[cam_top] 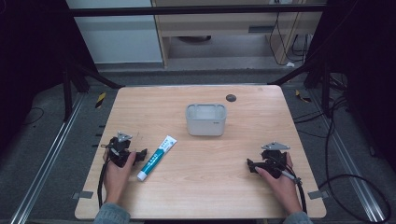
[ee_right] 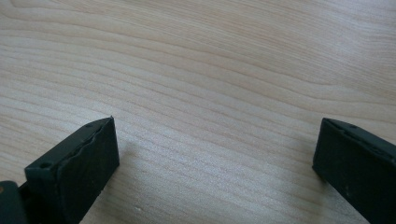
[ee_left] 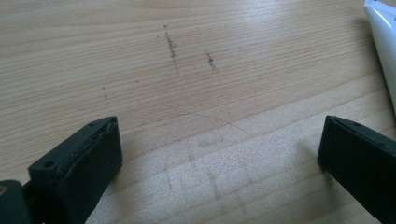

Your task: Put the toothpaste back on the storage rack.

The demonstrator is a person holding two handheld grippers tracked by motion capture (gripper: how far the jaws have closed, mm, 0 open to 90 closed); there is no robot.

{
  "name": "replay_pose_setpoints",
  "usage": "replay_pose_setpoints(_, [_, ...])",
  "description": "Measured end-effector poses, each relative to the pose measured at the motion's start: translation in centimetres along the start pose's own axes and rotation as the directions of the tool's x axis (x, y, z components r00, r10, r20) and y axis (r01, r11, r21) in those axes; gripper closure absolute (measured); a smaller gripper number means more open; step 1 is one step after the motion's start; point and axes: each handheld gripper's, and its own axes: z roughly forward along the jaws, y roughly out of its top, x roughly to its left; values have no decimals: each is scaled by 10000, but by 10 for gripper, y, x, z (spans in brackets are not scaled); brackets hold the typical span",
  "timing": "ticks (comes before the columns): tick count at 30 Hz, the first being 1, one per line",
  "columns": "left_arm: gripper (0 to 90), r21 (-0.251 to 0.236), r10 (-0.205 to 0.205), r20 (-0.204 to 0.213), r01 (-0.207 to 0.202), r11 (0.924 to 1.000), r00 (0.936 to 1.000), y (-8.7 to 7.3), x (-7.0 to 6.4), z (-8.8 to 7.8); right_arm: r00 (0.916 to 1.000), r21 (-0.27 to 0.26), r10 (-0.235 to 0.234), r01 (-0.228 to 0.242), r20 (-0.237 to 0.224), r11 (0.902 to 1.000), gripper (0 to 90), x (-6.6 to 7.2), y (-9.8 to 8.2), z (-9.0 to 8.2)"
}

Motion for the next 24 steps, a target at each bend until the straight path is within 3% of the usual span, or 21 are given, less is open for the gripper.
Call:
replay_pose_setpoints(9, [8,-3,30,52,-30,10000,10000,-1,-2,-1,10000,-1,-3,3,6,10000,5,0,0,0])
replay_pose_setpoints(11, [63,-123,-11,188,13,9999,9998,1,-1,-6,10000,0,0,0,4,10000,5,0,0,0])
replay_pose_setpoints(12, [42,-557,-183,114,189,9983,9998,3,1,-16,10000,-3,-1,1,2,10000,5,0,0,0])
replay_pose_setpoints(15, [44,-896,-235,77,241,9957,9997,7,2,-28,10000,0,-1,1,3,10000,5,0,0,0])
replay_pose_setpoints(16, [44,-1043,-108,136,121,9945,9998,10,0,-39,10000,1,-2,2,2,10000,5,0,0,0])
replay_pose_setpoints(19, [44,-997,183,179,-164,9949,9997,12,-4,-49,10000,2,-1,1,-1,10000,5,0,0,0])
replay_pose_setpoints(20, [44,-764,486,162,-472,9960,9987,13,-10,-57,10000,3,-5,5,-5,10000,5,0,0,0])
replay_pose_setpoints(24, [44,-502,787,132,-780,9957,9968,16,-22,-67,10000,9,-11,11,-37,10000,5,0,0,0])
